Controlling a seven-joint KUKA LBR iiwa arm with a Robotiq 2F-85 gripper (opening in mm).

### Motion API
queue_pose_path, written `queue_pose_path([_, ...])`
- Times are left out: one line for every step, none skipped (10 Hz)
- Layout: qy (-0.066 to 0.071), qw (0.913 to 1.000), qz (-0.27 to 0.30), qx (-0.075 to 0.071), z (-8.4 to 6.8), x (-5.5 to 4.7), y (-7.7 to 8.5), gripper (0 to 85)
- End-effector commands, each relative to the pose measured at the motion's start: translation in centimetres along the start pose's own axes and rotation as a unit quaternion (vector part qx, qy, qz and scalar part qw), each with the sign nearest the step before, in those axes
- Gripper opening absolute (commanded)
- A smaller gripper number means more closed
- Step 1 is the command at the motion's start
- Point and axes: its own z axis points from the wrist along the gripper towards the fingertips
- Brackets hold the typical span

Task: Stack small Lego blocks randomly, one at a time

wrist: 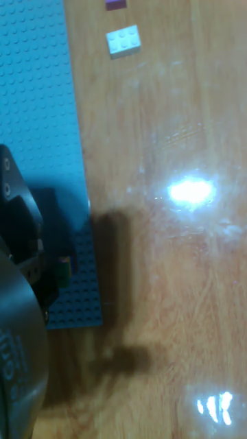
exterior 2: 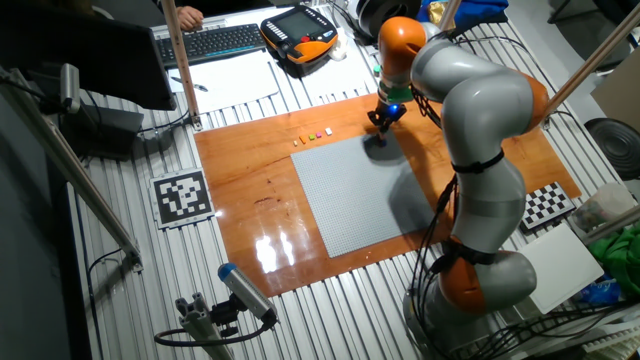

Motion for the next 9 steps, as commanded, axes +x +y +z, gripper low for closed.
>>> queue_pose_path([-0.001,1.0000,0.003,-0.003,0.21,0.40,0.01,0.0])
queue_pose_path([-0.001,1.0000,0.004,-0.008,0.41,0.60,0.08,0.0])
queue_pose_path([0.000,0.9999,0.001,-0.012,0.52,0.53,0.22,0.0])
queue_pose_path([0.000,0.9998,-0.002,-0.017,0.60,0.40,0.23,0.0])
queue_pose_path([-0.002,0.9998,-0.002,-0.020,0.60,0.37,0.23,0.0])
queue_pose_path([-0.002,0.9998,-0.004,-0.020,0.57,0.36,0.21,0.0])
queue_pose_path([-0.002,0.9998,-0.006,-0.021,0.45,0.33,0.15,0.0])
queue_pose_path([-0.002,0.9998,-0.006,-0.021,0.46,0.29,0.12,0.0])
queue_pose_path([-0.002,0.9998,-0.006,-0.021,0.48,0.22,0.06,0.0])
